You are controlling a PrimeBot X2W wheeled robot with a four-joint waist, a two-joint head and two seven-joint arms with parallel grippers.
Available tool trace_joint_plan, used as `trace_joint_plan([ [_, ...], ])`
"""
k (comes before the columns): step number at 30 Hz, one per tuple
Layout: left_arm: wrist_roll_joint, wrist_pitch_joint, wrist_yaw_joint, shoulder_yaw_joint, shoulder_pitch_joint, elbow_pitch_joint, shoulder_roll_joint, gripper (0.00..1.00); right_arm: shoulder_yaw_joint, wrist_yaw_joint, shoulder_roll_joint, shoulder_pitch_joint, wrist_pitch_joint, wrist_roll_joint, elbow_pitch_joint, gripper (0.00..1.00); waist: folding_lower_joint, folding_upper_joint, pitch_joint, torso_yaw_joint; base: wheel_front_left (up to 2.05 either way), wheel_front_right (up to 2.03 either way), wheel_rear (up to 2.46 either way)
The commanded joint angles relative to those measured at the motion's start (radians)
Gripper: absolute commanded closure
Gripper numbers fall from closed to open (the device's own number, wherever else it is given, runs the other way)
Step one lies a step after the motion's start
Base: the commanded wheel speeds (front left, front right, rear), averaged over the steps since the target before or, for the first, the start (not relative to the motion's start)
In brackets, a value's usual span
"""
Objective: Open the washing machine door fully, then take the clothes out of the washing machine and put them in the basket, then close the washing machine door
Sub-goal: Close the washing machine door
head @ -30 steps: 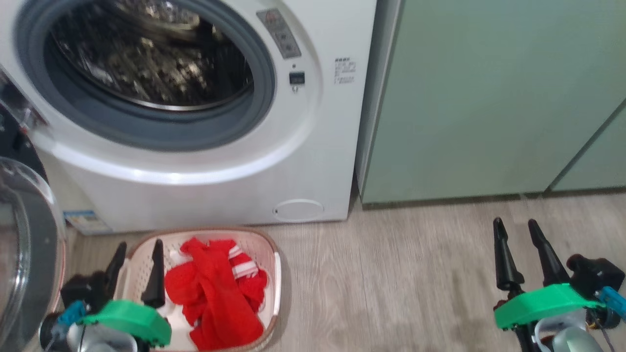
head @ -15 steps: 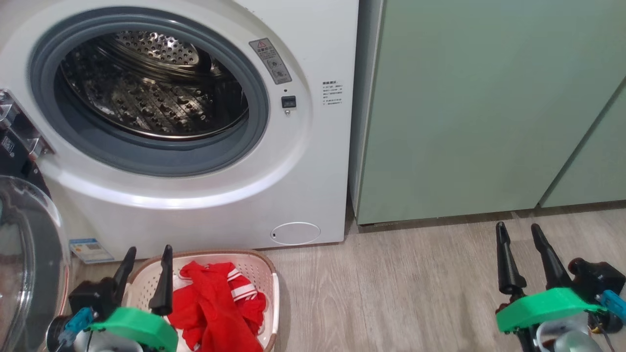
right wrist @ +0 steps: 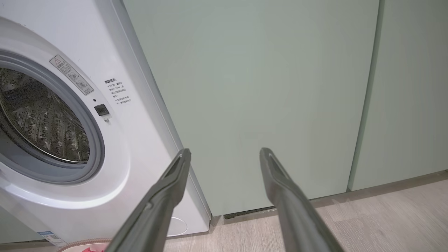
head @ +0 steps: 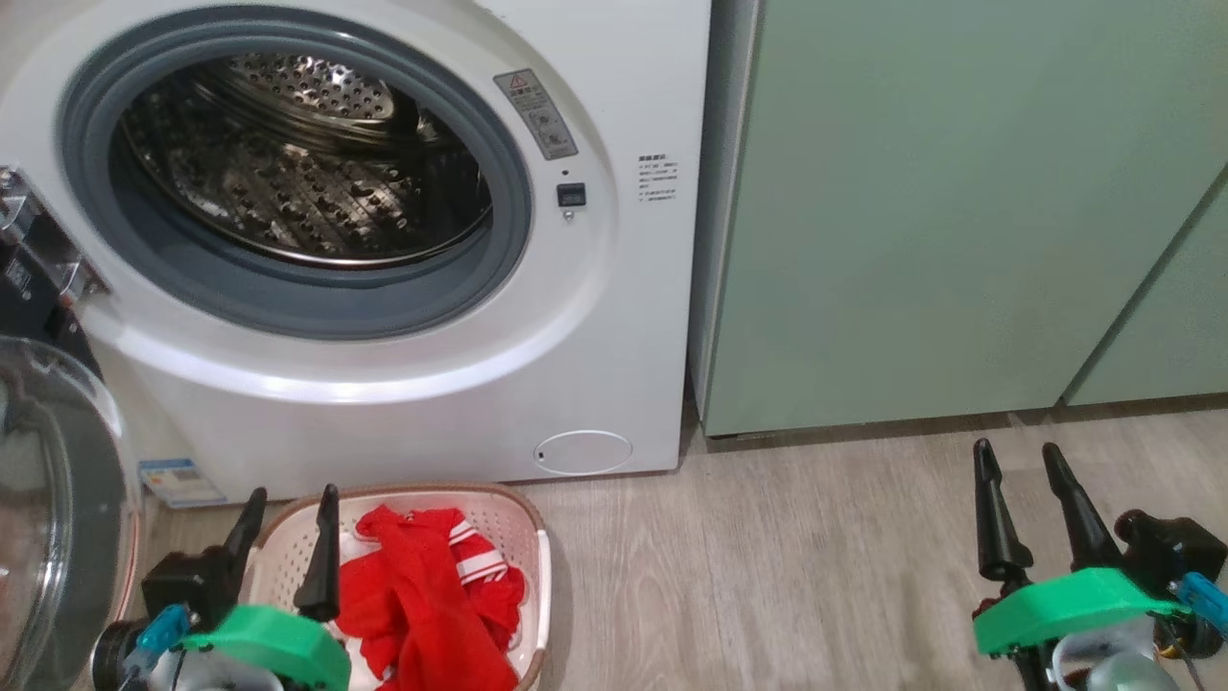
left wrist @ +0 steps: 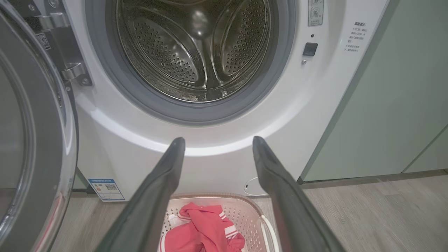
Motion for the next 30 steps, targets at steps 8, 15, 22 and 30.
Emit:
trace_joint_plan([
  [8,0.017,-0.01,-0.006,0.044,-0.056,-0.022,0.004,0.0,0.023,-0.001,0.0,-0.015,-0.006,-0.003,-0.026,0.0,0.0,0.0,0.003,0.004,-1.81,1.41,0.4],
  [15,0.017,-0.01,-0.006,0.035,-0.058,-0.021,0.007,0.0,0.022,-0.001,0.001,-0.016,-0.006,-0.003,-0.024,0.0,0.0,0.0,0.005,0.004,-2.31,1.92,0.39],
  [22,0.005,-0.01,-0.006,0.02,-0.057,-0.029,0.007,0.0,0.011,-0.001,0.002,-0.016,-0.006,0.001,-0.023,0.0,0.0,0.0,0.008,0.002,-1.92,1.6,0.32],
  [30,-0.003,-0.01,-0.006,0.021,-0.056,-0.035,0.002,0.0,-0.004,-0.001,0.0,-0.014,-0.006,-0.002,-0.023,0.0,0.0,0.0,0.007,0.008,-0.51,0.51,0.0],
])
